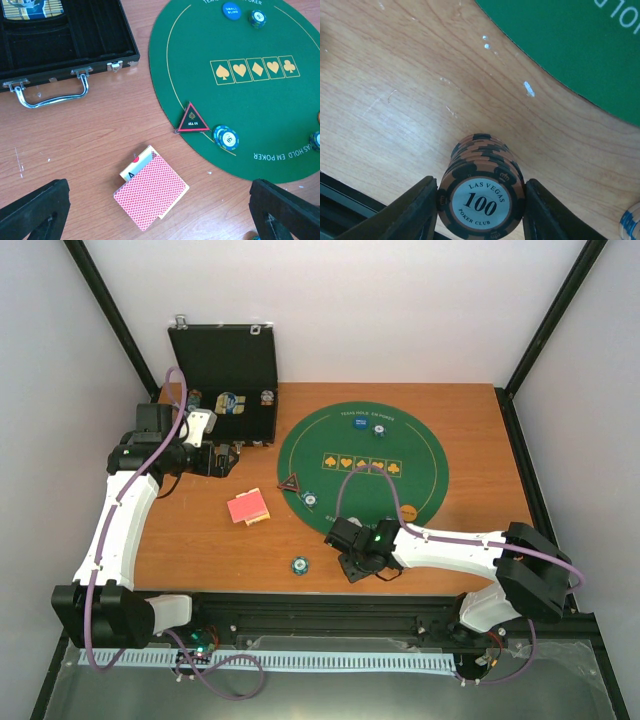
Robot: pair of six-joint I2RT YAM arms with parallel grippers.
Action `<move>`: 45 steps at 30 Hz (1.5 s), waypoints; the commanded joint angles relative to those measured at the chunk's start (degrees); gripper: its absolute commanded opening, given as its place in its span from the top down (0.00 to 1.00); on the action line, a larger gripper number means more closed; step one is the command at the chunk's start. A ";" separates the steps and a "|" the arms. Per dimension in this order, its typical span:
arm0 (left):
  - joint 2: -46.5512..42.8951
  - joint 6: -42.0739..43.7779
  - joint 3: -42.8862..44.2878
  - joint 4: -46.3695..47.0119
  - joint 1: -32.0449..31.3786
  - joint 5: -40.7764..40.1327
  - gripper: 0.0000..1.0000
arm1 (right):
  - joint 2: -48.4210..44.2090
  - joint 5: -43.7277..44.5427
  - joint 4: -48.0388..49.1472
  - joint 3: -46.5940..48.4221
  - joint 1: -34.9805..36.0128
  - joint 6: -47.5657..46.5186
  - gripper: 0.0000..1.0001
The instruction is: Distribute texas hold em gaming equipment
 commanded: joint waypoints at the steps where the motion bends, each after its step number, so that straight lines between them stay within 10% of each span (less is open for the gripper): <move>1: -1.17 -0.55 1.55 -0.53 0.37 0.53 0.00 | -0.04 0.27 1.18 -0.88 -0.41 0.33 0.54; 16: -1.35 -0.64 2.05 -0.67 0.33 0.54 0.00 | -1.77 1.04 -0.94 0.85 -1.81 -1.22 0.82; 26: -1.00 -0.56 2.23 -0.76 0.36 0.05 0.00 | -0.44 2.91 -6.76 14.47 -4.62 -7.15 0.83; 45: -0.32 -0.15 2.42 -1.61 0.40 0.53 0.00 | 39.20 -0.39 -3.83 54.79 -17.73 -20.13 0.86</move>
